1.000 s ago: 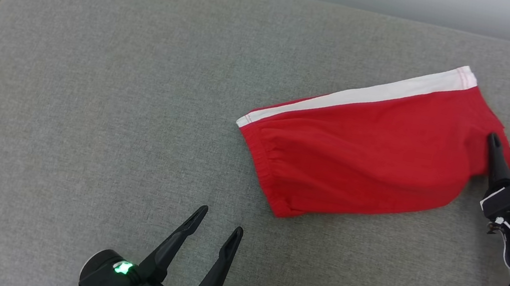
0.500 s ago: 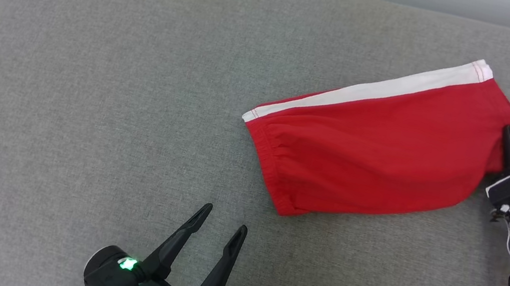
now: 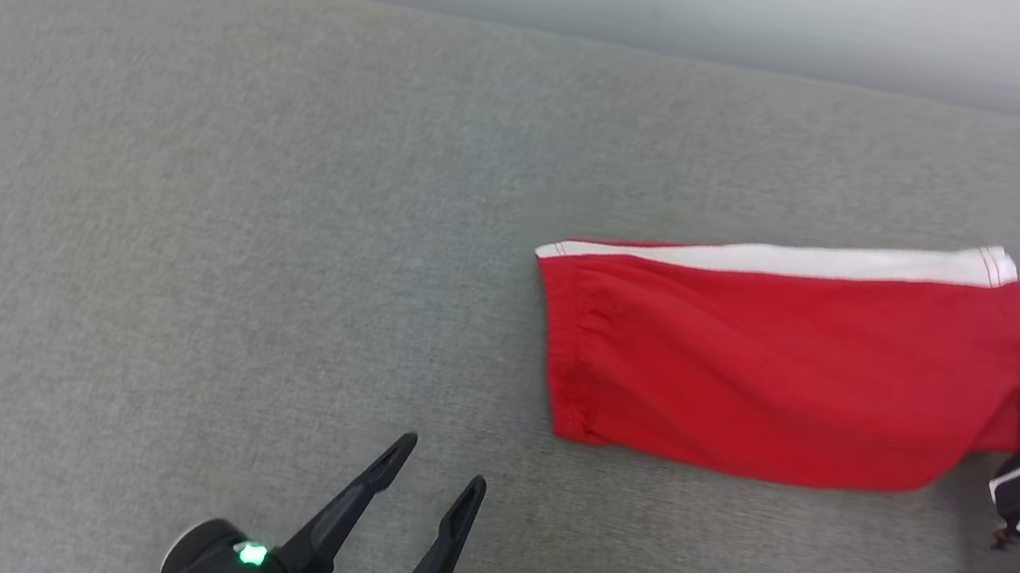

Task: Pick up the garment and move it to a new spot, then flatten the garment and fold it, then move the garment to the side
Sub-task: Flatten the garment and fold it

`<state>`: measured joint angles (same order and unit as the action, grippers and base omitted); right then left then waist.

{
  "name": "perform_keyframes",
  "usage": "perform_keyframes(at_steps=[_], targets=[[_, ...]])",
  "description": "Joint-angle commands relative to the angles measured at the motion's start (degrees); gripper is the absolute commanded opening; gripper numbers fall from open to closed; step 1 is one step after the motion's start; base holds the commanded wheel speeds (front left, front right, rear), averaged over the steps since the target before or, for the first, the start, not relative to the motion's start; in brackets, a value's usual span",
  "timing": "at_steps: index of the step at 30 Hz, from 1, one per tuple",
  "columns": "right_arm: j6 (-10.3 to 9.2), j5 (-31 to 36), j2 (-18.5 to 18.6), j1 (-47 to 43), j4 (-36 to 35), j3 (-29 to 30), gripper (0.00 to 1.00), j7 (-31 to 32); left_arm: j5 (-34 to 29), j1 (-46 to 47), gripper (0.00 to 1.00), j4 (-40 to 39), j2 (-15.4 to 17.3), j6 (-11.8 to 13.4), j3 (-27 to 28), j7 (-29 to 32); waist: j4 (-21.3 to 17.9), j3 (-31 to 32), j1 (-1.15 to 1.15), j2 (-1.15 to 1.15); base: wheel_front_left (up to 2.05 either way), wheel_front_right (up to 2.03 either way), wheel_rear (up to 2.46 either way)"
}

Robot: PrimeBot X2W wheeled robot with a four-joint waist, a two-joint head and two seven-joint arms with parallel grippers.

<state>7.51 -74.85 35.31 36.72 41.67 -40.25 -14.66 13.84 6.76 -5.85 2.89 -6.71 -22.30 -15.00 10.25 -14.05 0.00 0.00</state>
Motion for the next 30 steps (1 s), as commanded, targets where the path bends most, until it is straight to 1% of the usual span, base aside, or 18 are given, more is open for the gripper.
perform_keyframes(at_steps=[1, 6, 8, 13, 15, 18, 22, 30], targets=[[-0.05, -0.5, 0.5, -1.6, -0.5, 0.4, 0.00, -0.4, -0.7, -1.3, 1.00, 0.2, 0.0, 0.1, 0.1, -0.2, -2.2, 2.3, 0.00, 0.00, 0.00, 0.00, 0.00], [-0.05, 0.7, 1.6, -4.2, -2.0, 1.9, 0.00, -0.6, -0.9, -2.6, 1.00, 0.5, 0.0, 0.2, 0.1, -0.2, -4.1, 4.9, 0.00, 0.00, 0.00, 0.00, 0.00], [-0.05, 2.1, 1.3, -5.0, -2.9, 3.1, 0.00, -0.6, -0.2, -3.4, 1.00, 0.8, 0.0, 0.2, -0.4, -0.2, -4.7, 6.2, 0.00, 0.00, 0.00, 0.00, 0.00], [-0.05, 5.4, 0.8, -4.8, -5.3, 3.7, 0.00, -0.6, 0.5, -3.7, 1.00, 1.2, 0.0, 0.7, -1.2, -0.2, -4.7, 7.9, 0.00, 0.00, 0.00, 0.00, 0.00], [-0.05, 6.9, 0.4, -4.3, -6.5, 3.1, 0.00, -0.6, 0.7, -4.1, 1.00, 1.4, 0.0, 0.9, -1.3, -0.2, -4.6, 8.5, 0.00, 0.00, 0.00, 0.00, 0.00], [-0.04, 8.7, -0.4, -2.9, -7.9, 1.4, 0.00, -0.6, 1.1, -4.7, 1.00, 1.6, 0.0, 1.2, -1.5, -0.2, -4.3, 9.4, 0.00, 0.00, 0.00, 0.00, 0.00], [-0.04, 10.6, -2.0, -0.1, -9.0, -2.2, 0.00, 0.5, 1.4, -4.8, 1.00, 1.8, 0.0, 1.5, -1.8, -0.2, -3.8, 10.1, 0.00, 0.00, 0.00, 0.00, 0.00], [-0.03, 12.1, -7.3, 5.8, -10.4, -10.3, 0.00, 2.6, 2.0, -4.2, 1.00, 2.3, 0.0, 1.7, -2.6, -0.2, -1.7, 10.5, 0.00, 0.00, 0.00, 0.00, 0.00]])
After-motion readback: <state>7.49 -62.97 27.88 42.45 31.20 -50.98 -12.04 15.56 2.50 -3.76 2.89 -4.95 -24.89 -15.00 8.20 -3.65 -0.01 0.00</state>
